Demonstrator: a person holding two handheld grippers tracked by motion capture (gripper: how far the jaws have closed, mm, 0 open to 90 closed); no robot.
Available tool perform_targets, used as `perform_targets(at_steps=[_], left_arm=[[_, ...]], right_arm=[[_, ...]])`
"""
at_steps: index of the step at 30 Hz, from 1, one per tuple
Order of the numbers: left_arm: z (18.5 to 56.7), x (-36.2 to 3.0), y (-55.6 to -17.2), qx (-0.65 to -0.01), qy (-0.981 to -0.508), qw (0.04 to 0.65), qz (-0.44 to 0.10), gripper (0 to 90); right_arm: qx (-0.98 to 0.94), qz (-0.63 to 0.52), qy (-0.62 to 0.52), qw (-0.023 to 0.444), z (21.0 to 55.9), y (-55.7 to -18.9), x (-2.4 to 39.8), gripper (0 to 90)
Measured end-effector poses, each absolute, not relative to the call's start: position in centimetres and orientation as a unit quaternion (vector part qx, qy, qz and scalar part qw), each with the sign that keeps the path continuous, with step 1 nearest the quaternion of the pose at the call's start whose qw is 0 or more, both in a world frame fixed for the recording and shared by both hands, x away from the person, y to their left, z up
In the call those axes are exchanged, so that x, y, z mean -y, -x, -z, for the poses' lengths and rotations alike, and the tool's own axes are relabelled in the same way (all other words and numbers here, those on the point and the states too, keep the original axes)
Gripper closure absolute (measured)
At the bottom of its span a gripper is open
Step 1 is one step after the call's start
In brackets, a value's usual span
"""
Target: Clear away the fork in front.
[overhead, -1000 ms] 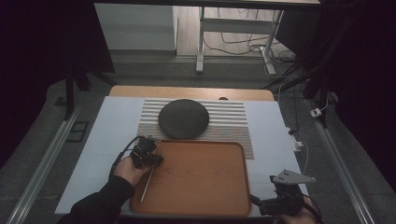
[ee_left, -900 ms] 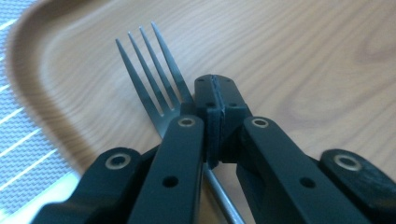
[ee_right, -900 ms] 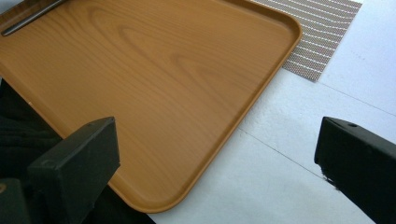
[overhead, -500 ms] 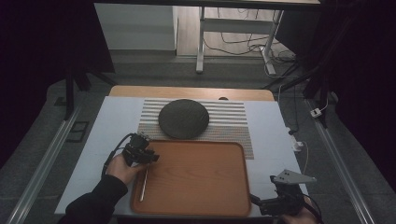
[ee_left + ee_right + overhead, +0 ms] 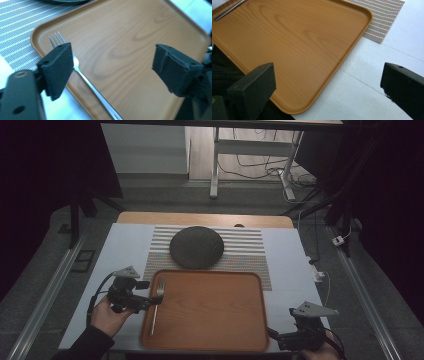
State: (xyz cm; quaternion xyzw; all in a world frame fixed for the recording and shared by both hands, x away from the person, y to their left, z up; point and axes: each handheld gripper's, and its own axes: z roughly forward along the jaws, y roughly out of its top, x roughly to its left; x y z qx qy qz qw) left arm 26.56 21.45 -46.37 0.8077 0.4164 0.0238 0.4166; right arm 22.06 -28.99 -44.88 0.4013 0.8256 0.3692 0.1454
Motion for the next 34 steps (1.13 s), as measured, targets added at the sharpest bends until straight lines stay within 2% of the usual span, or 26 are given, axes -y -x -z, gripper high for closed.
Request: perform_targets(at_steps=[3, 13, 23, 26, 34], left_arm=[[46.3, -22.5, -25.0, -0.420, -0.800, 0.428, -0.028, 9.7], [46.5, -25.6, -21.4, -0.431, -0.774, 0.462, -0.036, 1.3], [47.8, -27.2, -19.5, -0.455, -0.773, 0.442, -0.028, 0.0], [47.7, -27.3, -19.0, -0.459, -0.775, 0.431, -0.041, 0.0], [47.7, -27.1, -19.1, -0.478, -0.778, 0.406, -0.039, 0.0]], right_arm=[[-0.825, -0.369, -0.402, 0.146, 44.9, -22.1, 29.0, 0.2], [-0.826, -0.368, -0.402, 0.145, 44.9, -22.1, 29.0, 0.2], [-0.826, -0.368, -0.403, 0.144, 44.9, -22.1, 28.9, 0.2], [-0.826, -0.367, -0.403, 0.144, 44.9, -22.1, 28.9, 0.2], [-0.828, -0.364, -0.402, 0.145, 44.9, -22.1, 28.9, 0.2]])
